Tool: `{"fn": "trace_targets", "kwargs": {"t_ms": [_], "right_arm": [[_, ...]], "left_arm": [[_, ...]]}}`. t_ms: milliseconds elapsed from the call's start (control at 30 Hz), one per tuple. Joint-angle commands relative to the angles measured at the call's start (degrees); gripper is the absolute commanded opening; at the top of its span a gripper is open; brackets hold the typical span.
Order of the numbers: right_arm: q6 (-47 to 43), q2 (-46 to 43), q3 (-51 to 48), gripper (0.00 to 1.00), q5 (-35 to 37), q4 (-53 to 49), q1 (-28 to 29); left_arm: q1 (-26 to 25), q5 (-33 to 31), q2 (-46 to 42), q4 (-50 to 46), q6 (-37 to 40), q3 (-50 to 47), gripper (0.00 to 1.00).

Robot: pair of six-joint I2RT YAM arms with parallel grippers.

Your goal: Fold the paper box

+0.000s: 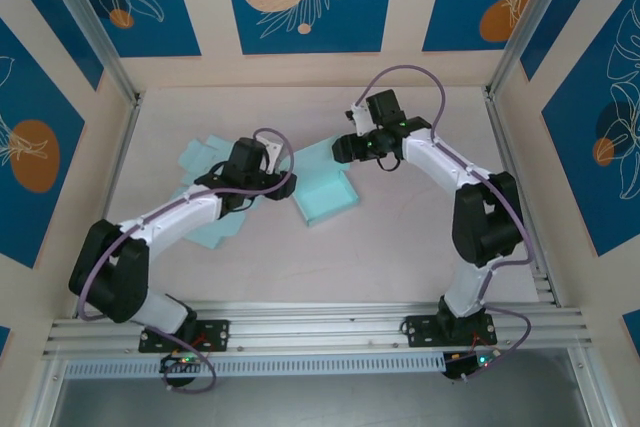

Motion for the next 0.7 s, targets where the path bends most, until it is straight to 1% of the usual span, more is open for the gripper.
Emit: {"fn": "trace_targets", "kwargs": {"t_ms": [0, 67, 200, 300, 367, 433, 500, 533, 667], "right_arm": [[-1.0, 2.1, 2.4, 0.62, -1.0, 0.2, 0.4], [-0.7, 2.8, 2.5, 0.60, -1.0, 0.7, 0.7], [0.4, 3.2, 1.8, 0.52, -0.8, 1.9, 1.5], [1.2, 3.0, 1.2, 0.44, 0.3, 2.8, 2.4], [1.7, 2.8, 0.6, 0.35, 1.7, 3.3, 2.9], [2.5, 2.5, 0.2, 0.30, 3.6, 3.8, 3.6], [3.3, 1.9, -0.4, 0.24, 6.0, 4.2, 4.7], [3.8, 1.6, -0.8, 0.23, 7.5, 4.6, 5.3], [6.3, 0.0, -2.7, 0.15, 14.8, 6.3, 8.0]], "left_arm": [[-0.7, -0.3, 0.9, 1.6, -0.1, 2.2, 0.54], [-0.8, -0.4, 1.4, 1.5, -0.4, 2.3, 0.49], [-1.2, -1.1, 2.7, 1.2, -1.0, 2.6, 0.38], [-1.7, -2.0, 4.0, 0.6, -1.1, 3.4, 0.28], [-2.1, -2.4, 4.7, 0.0, -0.8, 4.0, 0.23], [-2.5, -3.3, 5.1, -0.2, -0.9, 4.6, 0.17], [-2.9, -4.1, 5.6, -0.3, -1.4, 5.4, 0.14], [-3.0, -4.4, 5.8, -0.3, -1.8, 5.8, 0.13], [-3.5, -6.3, 7.6, 0.3, -5.1, 8.0, 0.10]]}}
